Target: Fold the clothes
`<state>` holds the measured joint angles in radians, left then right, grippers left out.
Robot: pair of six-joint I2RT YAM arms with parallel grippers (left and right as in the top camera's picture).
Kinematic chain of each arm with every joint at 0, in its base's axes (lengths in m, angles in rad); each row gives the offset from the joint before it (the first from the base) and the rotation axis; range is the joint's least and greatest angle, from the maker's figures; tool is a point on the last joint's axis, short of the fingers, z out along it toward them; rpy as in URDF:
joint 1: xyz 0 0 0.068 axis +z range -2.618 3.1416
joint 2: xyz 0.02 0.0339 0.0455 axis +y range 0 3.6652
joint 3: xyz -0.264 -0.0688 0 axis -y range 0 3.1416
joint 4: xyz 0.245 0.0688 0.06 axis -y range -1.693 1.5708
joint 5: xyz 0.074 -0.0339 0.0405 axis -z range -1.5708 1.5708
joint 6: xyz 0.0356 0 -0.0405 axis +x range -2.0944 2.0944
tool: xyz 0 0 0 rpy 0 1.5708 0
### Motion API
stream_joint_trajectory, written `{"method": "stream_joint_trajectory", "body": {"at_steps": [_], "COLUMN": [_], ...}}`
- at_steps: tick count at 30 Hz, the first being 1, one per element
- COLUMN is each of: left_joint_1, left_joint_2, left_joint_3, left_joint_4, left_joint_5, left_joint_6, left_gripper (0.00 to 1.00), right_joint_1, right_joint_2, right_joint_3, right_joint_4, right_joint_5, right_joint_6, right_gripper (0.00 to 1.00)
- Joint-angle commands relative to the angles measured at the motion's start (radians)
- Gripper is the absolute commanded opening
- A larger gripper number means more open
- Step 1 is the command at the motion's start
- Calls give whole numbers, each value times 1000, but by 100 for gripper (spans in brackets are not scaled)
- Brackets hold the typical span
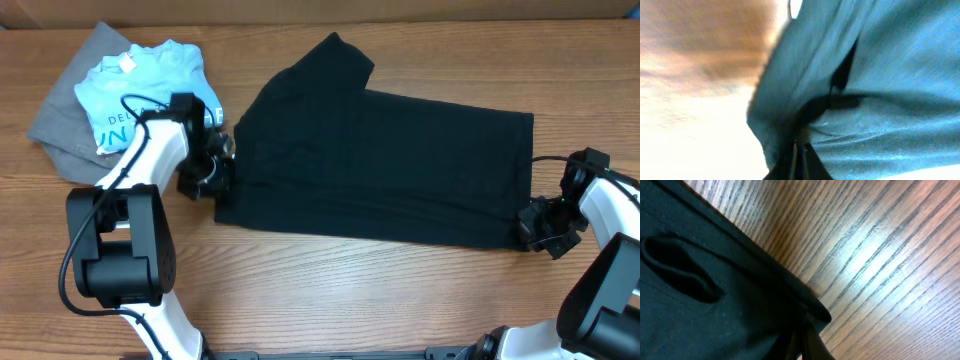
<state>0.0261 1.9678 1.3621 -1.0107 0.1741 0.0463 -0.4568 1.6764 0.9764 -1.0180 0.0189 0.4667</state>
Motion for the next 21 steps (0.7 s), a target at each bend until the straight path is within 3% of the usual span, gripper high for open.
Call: {"method": "stream_joint_trajectory", "body": {"at_steps": [1,3,7,16,21], "left_joint_1": [13,13,13,13,13], "left_joint_2": [1,1,1,1,1], "left_joint_3": [92,110,111,111,111], "left_joint_4": [-21,-45,-89,-124,-116], "left_joint_5": [-39,-36,-49,-50,-50], "left_joint_6": [-17,-16,-16,-17,-25], "left_gripper": [22,39,50,51,51], "right_joint_1": [-6,-7,-16,-26,21], "right_joint_2": [-25,-25,-27,-32,-20], "right_joint_3": [23,26,63,222,209], "right_joint_4": [0,-7,-34,-76,-49], "right_joint_5": [39,17,-31,-225,-246], "right_joint_6": [5,5,0,-164,-164], "right_gripper": [6,17,31,37,45]}}
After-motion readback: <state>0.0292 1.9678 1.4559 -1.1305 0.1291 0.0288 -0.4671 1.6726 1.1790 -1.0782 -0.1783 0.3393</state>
